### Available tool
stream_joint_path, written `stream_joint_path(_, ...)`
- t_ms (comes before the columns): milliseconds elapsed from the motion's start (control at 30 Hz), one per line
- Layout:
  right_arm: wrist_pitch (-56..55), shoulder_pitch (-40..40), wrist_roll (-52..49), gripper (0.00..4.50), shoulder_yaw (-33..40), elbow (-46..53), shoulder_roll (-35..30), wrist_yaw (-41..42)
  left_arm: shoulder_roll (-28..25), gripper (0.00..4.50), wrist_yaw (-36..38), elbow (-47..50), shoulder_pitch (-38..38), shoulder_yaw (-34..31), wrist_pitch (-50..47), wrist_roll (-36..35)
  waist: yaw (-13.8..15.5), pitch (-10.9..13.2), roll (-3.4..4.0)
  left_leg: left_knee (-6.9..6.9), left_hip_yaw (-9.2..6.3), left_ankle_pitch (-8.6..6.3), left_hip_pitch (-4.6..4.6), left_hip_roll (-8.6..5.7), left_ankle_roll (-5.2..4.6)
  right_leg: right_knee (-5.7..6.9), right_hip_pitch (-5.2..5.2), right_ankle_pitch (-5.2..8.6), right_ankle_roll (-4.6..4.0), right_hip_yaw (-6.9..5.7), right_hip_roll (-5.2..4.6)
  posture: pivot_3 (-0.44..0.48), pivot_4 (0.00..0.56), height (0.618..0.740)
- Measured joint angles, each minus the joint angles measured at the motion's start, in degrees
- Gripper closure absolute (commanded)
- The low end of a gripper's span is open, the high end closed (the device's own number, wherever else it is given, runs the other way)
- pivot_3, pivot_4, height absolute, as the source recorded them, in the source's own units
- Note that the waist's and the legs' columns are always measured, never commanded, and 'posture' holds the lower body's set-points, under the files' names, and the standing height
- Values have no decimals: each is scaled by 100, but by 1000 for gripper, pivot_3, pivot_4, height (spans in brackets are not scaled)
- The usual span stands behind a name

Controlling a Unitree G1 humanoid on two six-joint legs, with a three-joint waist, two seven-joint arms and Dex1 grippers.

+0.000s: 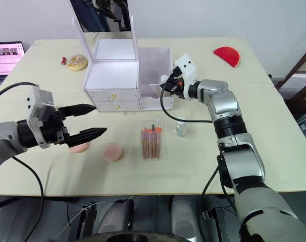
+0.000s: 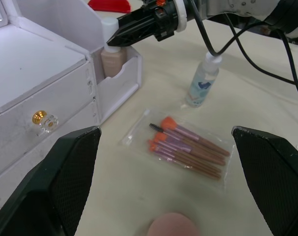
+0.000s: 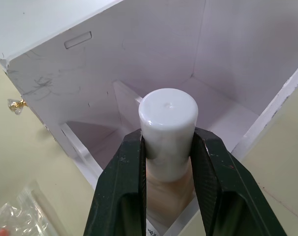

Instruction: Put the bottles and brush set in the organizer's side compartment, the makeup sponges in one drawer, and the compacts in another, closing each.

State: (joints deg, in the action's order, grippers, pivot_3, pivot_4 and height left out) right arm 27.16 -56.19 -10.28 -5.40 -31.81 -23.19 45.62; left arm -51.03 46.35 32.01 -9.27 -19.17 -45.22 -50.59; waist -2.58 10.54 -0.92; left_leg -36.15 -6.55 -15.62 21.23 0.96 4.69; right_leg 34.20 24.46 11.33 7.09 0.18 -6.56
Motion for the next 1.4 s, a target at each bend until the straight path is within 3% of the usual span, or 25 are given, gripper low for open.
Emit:
stream_joint_path(167, 2, 0, 13, 3748, 0, -2, 0, 9, 0, 0, -7, -21, -1, 0, 58, 3, 2, 0, 0, -1, 0, 0, 1, 0, 0, -1, 0, 0, 0, 0, 0, 0, 150, 739)
stream_joint_path(367, 4, -66, -3, 749, 19, 0, -3, 49, 0, 0, -21, -39, -27, 1, 65, 0, 1, 0, 0, -2, 0, 0, 0, 0, 0, 1, 0, 0, 0, 0, 0, 0, 150, 739)
stream_joint_path(433, 3, -123, -4, 29, 70, 0, -3, 32, 0, 0, -24, -40, -44, 1, 65, -2, 4, 0, -1, -2, 0, 0, 0, 0, 0, 2, 0, 0, -1, 0, 0, 0, 150, 739)
stream_joint_path(900, 482, -346, -543, 29, 659, 280, -166, 361, -11, 0, -20, -49, -87, 5, 56, -18, 2, 1, 2, 0, 0, 0, 1, 0, 0, 0, 0, 0, 0, 0, 0, 0, 150, 739)
stream_joint_path(1067, 1087, -333, -1131, 29, 1019, 1110, -877, 843, -227, 0, 163, -198, -5, -103, 64, -7, 18, 1, 1, 2, -1, 0, 7, 0, 0, -11, 0, 1, 0, 0, 0, 0, 150, 739)
stream_joint_path(1133, 1290, -95, -1359, 29, 1218, 1442, -1596, 1249, -531, 0, 451, -379, 336, -481, 84, 57, 36, 2, 2, 6, -1, -2, 8, 0, -3, -12, 1, 8, 4, -2, -1, 0, 150, 739)
stream_joint_path(1233, 1177, 597, -1613, 29, 1705, 1651, -2546, 2015, -754, 0, 824, -747, 809, -1104, 114, 231, 50, 2, 2, 5, 3, -15, 8, 0, -26, -15, 1, 23, -6, -2, -1, 0, 150, 739)
stream_joint_path(1400, 622, 2078, -1986, 29, 2437, 1707, -3388, 3218, -789, 0, 1280, -1315, 1534, -1738, 378, 629, -13, 5, 10, 3, 15, -17, -5, 0, -30, -6, 0, 25, -6, 4, -1, 0, 150, 739)
